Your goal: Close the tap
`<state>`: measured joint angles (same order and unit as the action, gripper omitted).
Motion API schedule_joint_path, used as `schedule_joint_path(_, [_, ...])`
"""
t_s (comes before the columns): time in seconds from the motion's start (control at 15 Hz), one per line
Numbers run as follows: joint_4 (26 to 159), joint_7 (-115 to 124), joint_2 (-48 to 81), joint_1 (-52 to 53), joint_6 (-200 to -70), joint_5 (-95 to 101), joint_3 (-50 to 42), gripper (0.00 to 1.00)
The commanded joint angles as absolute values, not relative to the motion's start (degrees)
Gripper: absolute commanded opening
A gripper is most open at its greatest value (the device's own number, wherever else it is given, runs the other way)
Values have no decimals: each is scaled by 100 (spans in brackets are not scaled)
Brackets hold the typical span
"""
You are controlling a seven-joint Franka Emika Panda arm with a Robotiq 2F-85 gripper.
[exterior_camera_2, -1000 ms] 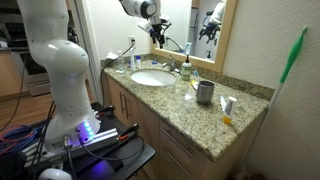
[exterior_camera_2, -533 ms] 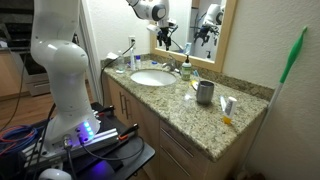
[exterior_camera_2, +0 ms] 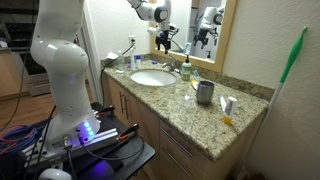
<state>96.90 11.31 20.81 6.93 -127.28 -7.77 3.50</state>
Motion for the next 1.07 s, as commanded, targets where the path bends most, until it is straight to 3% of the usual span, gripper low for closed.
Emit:
schedule_joint_path(0.0, [8740, 1293, 2761, 806, -12607, -476, 306, 100])
schedule_joint_path(1.0, [7860, 1719, 3785, 976, -12783, -203, 228, 100])
